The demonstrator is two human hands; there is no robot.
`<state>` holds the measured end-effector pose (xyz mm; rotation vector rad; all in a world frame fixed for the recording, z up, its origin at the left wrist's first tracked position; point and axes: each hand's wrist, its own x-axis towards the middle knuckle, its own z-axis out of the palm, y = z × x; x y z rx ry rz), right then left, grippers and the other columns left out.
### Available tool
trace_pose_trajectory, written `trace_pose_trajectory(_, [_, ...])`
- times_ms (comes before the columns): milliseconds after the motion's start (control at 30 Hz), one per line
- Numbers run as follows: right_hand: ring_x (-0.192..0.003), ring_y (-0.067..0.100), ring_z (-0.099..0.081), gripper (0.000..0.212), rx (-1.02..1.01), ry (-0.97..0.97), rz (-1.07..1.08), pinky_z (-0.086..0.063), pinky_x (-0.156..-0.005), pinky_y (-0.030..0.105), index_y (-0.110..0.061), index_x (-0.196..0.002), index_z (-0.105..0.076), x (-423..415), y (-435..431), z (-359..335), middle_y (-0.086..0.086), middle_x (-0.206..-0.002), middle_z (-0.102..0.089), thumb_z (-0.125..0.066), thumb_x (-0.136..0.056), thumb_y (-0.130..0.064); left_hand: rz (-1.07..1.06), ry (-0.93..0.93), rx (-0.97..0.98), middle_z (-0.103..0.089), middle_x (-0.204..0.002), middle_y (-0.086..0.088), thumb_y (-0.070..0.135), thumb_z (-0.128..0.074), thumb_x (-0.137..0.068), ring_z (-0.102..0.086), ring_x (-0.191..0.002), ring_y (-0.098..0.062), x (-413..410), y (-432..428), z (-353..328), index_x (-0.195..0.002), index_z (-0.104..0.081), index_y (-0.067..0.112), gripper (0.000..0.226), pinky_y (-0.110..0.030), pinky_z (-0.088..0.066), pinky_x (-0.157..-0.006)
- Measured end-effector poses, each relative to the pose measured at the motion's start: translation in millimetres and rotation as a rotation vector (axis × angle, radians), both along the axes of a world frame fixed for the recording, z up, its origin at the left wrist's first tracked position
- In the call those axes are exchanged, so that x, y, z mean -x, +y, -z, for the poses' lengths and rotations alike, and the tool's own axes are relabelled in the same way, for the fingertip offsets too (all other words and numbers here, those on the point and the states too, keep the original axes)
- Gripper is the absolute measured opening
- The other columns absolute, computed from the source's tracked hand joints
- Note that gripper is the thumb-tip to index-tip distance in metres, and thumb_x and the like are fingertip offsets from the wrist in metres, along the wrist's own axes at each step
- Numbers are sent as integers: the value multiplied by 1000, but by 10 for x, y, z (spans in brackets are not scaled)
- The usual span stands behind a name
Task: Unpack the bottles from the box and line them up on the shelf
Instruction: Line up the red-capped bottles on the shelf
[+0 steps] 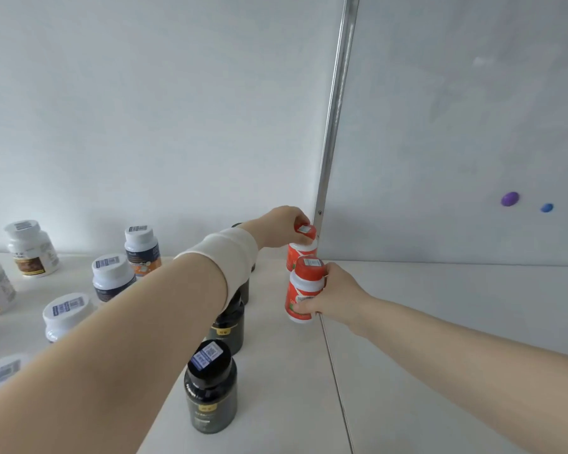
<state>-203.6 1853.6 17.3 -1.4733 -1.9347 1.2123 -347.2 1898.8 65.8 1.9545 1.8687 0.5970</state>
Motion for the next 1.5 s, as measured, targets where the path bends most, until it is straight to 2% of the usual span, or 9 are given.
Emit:
trace_pose_trajectory(267, [-128, 26, -47, 77, -29, -100, -54, -37, -110, 42, -10, -135, -34, 37, 14, 77, 7, -139, -47, -78, -72, -13, 36, 98, 40, -53, -132, -8, 22, -60, -90, -50, -119, -24, 15, 106, 72, -131, -48, 10, 45, -28, -41, -95])
trace_pose_trajectory(567, [-131, 26, -44, 78, -53, -133, -90, -35, -111, 42, -12, -139, -28, 28, -48, 30, 6, -144, -43, -75, -77, -16, 41, 144, 82, -49, -137, -6, 24, -60, -90, -49, -123, -24, 22, 121, 90, -135, -41, 15, 49, -33, -42, -100])
trace_pose_trajectory(700, [-129, 25, -46, 76, -71, -126, -109, -37, -110, 40, -12, -139, -29, -29, -134, -81, 6, -141, -45, -74, -78, -15, 47, 231, 95, -46, -142, -5, 25, -61, -90, -46, -127, -25, 7, 39, 33, -140, -36, 16, 56, -36, -40, -106])
trace_pose_trajectory(833, [-127, 21, -47, 62, -193, -155, -174, -37, -105, 32, -12, -135, -42, -131, -295, -327, 5, -138, -49, -71, -80, -13, 29, 403, 50, -48, -140, -2, 30, -57, -92, -47, -126, -23, 51, -224, -193, -137, -40, 19, 50, -39, -38, -107])
trace_pose_trajectory(967, [-128, 20, -46, 57, -308, -252, -208, -38, -100, 28, -12, -134, -45, -229, -569, -600, 3, -137, -49, -69, -83, -24, -28, 650, 16, -51, -133, 3, 38, -54, -91, -52, -117, -24, 81, -722, -469, -133, -41, 28, 45, -44, -44, -99])
trace_pose_trajectory(1100, [-113, 24, -56, 49, -477, -390, -173, -45, -90, 31, -10, -123, -49, -285, -954, -775, 3, -118, -55, -66, -82, -31, -58, 867, -17, -52, -133, 1, 35, -49, -94, -53, -115, -27, 41, -1476, -739, -134, -42, 27, 41, -41, -45, -97])
trace_pose_trajectory(1200, [-114, 30, -53, 50, -668, -547, -184, -47, -94, 43, -10, -127, -43, -298, -1399, -886, 11, -125, -50, -59, -86, -34, -92, 1041, -59, -53, -131, -1, 32, -45, -96, -53, -117, -26, -4, -2147, -896, -136, -41, 23, 41, -33, -42, -93])
trace_pose_trajectory(1300, [-121, 32, -46, 50, -844, -640, -229, -42, -95, 41, -7, -134, -37, -254, -1928, -963, 14, -131, -44, -52, -92, -30, -101, 1244, -51, -55, -126, -2, 30, -43, -98, -54, -115, -24, -12, -2810, -955, -134, -42, 19, 38, -32, -42, -91])
trace_pose_trajectory(1500, [-118, 32, -47, 45, -1003, -658, -369, -41, -88, 37, -6, -131, -38, 236, -2885, -988, 14, -127, -45, -50, -93, -28, -186, 1320, 16, -58, -121, -3, 23, -46, -94, -57, -111, -24, 352, -4025, -1033, -129, -47, 19, 36, -36, -47, -92])
